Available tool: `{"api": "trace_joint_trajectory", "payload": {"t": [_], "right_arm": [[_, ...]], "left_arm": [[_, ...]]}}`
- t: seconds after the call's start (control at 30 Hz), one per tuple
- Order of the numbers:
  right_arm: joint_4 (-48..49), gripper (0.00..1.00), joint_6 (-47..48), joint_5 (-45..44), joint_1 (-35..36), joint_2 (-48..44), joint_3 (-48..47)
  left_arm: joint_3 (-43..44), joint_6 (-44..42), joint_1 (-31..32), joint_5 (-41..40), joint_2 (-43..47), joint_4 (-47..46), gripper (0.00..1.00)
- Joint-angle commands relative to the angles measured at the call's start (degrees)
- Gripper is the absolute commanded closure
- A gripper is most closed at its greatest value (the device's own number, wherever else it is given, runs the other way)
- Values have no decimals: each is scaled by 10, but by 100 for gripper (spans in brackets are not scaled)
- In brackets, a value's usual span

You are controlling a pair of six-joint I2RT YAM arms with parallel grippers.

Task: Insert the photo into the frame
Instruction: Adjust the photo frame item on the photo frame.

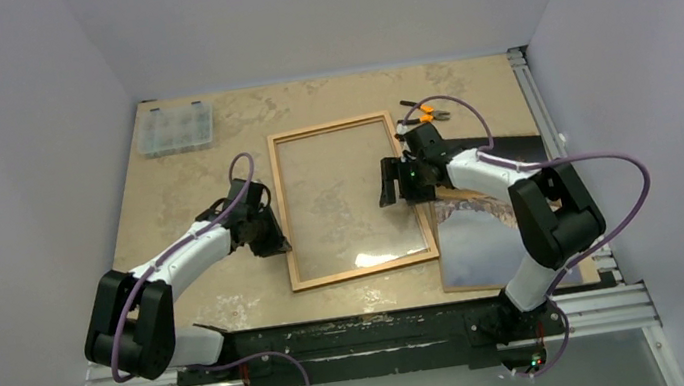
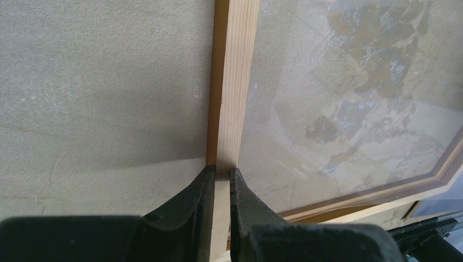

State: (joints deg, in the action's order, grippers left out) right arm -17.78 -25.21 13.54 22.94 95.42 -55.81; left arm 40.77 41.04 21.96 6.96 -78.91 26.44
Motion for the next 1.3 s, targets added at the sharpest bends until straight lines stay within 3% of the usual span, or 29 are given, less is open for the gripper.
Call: {"api": "trace_joint_trajectory", "payload": {"t": [0.0, 0.47, 1.27], "right_arm": [[-18, 28, 18, -57, 17, -6, -33], [-57, 25, 18, -120, 26, -20, -48], [-99, 22, 16, -117, 25, -60, -80]], "left_arm": [[-23, -17, 13, -46, -39, 20, 91], [-22, -17, 16, -47, -41, 22, 91], [-19, -17, 21, -54, -43, 27, 91]]}}
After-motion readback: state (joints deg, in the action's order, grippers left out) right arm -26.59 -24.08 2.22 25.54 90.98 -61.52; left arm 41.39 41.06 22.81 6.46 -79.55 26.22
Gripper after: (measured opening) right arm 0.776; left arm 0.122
